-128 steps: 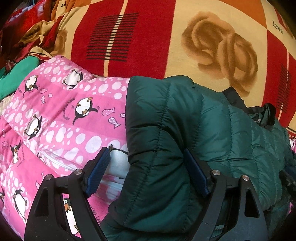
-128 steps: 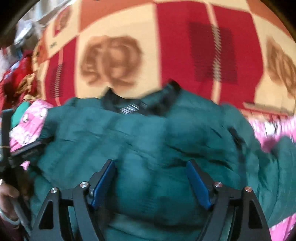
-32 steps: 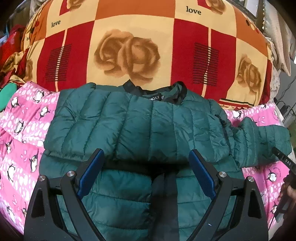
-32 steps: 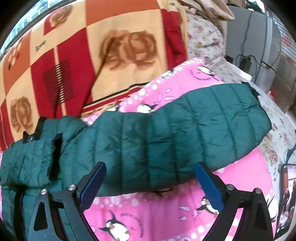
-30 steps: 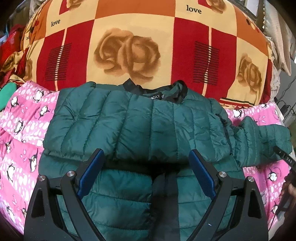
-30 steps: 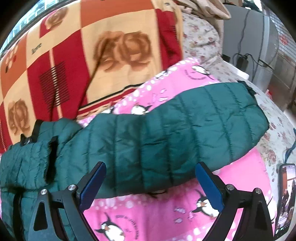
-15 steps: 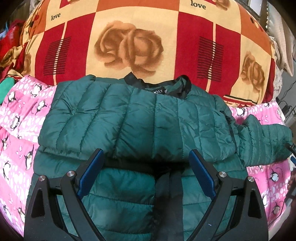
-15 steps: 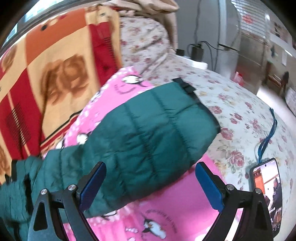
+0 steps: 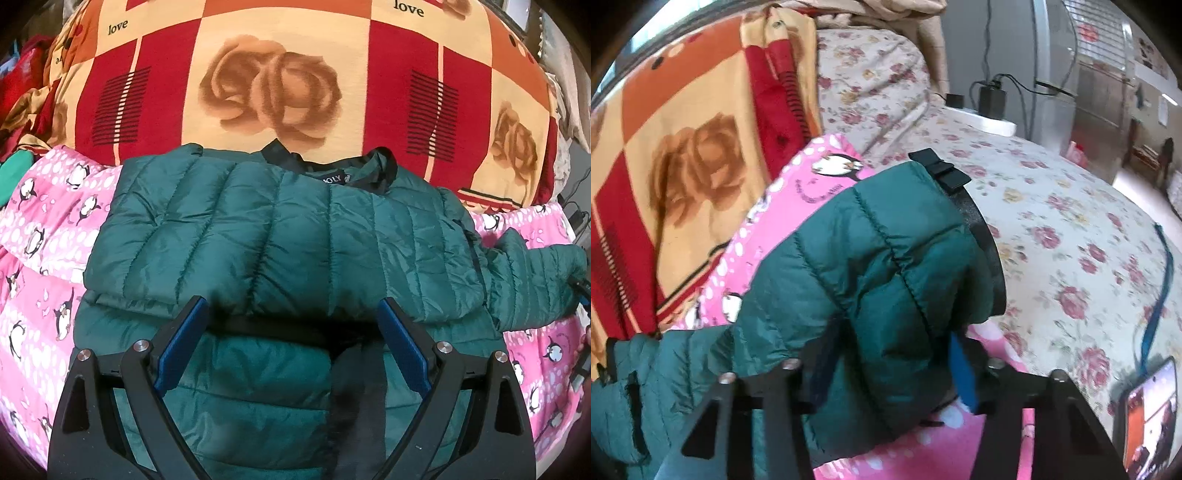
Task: Fold large clothes
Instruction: 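Grasp the sleeve cuff with the right tool and lift it, then carry the held sleeve across the jacket body toward the collar with the right tool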
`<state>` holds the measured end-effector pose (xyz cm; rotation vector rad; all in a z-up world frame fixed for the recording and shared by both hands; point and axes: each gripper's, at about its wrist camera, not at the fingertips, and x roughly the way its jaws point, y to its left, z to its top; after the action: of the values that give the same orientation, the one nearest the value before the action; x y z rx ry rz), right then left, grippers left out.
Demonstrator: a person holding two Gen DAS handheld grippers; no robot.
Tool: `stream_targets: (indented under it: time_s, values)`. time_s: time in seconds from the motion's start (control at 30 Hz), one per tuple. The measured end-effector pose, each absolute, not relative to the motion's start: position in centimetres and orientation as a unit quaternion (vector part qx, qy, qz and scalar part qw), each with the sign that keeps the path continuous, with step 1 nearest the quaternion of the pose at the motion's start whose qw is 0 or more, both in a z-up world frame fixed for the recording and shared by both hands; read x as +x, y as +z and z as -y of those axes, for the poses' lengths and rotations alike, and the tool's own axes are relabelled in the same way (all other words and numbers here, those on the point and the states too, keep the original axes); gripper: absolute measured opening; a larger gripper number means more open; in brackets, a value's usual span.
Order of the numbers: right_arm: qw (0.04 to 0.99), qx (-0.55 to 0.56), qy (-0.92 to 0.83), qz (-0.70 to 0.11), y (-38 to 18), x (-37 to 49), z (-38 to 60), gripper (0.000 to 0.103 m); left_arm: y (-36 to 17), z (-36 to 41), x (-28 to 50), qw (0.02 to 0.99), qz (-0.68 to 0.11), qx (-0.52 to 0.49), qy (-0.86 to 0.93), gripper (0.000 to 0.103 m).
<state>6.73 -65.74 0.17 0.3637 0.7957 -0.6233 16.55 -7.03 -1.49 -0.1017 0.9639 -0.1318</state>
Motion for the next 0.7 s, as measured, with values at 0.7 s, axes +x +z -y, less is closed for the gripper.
stream_targets:
  time_s: [0.7]
  values:
    - [0.914, 0.229, -0.056, -0.331, 5.2, 7.4, 53.1, 0.024, 0.8, 4.4, 15.4, 0.897, -0.436, -0.047, -0.044, 0.092]
